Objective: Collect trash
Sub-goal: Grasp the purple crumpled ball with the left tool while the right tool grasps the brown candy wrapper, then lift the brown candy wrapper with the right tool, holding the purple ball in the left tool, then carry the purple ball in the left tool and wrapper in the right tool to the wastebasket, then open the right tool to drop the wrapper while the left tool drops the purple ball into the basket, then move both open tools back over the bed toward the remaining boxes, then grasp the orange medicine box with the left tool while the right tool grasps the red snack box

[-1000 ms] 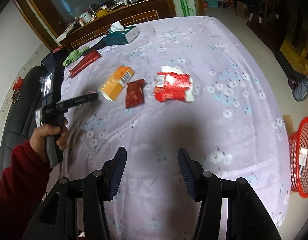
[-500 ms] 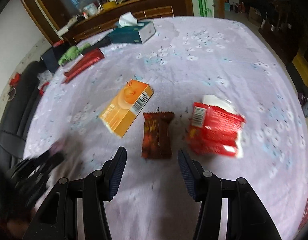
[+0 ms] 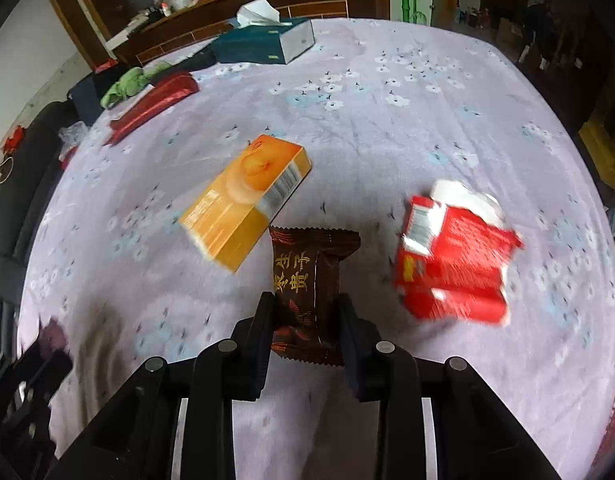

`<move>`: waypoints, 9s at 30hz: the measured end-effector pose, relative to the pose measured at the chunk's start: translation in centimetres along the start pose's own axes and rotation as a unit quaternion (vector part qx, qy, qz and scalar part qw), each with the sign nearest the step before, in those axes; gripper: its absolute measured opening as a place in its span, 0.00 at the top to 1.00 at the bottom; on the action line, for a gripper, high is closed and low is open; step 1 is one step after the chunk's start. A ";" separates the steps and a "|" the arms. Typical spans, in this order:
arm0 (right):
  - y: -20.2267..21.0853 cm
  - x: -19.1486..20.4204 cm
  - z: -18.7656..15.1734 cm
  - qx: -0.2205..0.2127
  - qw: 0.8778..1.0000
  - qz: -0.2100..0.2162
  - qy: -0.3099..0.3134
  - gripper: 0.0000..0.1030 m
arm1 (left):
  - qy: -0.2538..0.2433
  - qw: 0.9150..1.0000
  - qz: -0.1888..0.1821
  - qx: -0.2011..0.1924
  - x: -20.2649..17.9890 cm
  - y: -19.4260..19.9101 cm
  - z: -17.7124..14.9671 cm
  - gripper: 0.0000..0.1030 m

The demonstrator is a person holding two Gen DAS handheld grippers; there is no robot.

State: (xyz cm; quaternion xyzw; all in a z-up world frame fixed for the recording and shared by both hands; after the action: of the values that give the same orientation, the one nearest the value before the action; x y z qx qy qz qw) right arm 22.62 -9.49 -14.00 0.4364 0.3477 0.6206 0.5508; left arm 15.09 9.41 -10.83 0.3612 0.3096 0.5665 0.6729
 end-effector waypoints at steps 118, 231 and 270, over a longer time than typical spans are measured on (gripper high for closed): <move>22.1 -18.4 -19.2 -0.124 0.976 -0.153 -0.095 0.69 | -0.192 0.974 -0.099 -0.066 -28.7 9.7 -2.2 0.76; 13.6 -14.1 -6.9 -0.046 0.996 0.030 -0.066 0.48 | -0.083 0.988 -0.081 0.101 -9.8 -12.9 11.5 0.30; 3.9 -9.1 -4.1 0.002 0.996 0.064 0.066 0.98 | -0.041 0.993 -0.101 0.051 -10.3 -3.0 1.3 0.57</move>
State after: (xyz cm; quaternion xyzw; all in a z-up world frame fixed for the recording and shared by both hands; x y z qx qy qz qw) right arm 17.45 -18.83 -13.48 0.4169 0.3557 0.6815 0.4850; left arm 16.07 -1.24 -12.54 0.3847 0.3447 0.4641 0.7195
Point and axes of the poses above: each gripper's, at about its wrist camera, not at the fingertips, and y roughly against the way its jaws point, x to its left, z to its top, the point moved 4 cm from there along -y, roughly the way its jaws point, and after that the axes turned 3 degrees about x, right-handed, at the moved point
